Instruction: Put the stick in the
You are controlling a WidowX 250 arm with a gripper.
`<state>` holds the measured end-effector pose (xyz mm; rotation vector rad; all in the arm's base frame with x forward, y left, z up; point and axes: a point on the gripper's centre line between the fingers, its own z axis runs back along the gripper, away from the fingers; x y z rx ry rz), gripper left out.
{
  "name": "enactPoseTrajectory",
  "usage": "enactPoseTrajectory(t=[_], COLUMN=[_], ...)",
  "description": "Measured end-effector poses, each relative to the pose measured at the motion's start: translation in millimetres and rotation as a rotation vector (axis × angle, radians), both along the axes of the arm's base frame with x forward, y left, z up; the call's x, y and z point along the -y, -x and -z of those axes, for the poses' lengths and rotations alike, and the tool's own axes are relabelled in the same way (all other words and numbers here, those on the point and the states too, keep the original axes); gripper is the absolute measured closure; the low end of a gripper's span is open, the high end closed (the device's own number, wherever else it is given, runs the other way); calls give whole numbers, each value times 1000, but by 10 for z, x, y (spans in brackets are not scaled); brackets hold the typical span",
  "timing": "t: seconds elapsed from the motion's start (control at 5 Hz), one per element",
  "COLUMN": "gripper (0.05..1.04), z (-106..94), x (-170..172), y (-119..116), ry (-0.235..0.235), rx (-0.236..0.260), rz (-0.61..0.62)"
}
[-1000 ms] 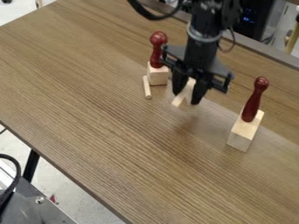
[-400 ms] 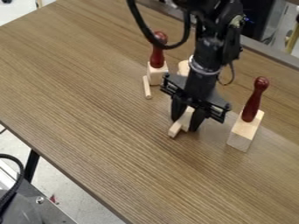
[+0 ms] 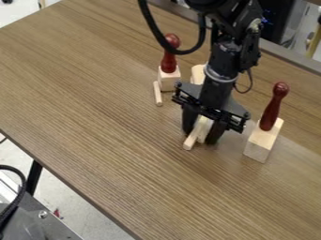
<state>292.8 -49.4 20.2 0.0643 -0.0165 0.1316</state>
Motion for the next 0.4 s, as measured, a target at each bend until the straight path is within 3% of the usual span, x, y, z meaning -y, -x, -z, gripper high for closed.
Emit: enactPoseTrajectory(t=[0.2,0.4], gripper=[104,84], z=[-46,-346], x=[-45,-123], y=[26,4], ry=[-2,17], rx=[-13,49], rz=[-24,-56])
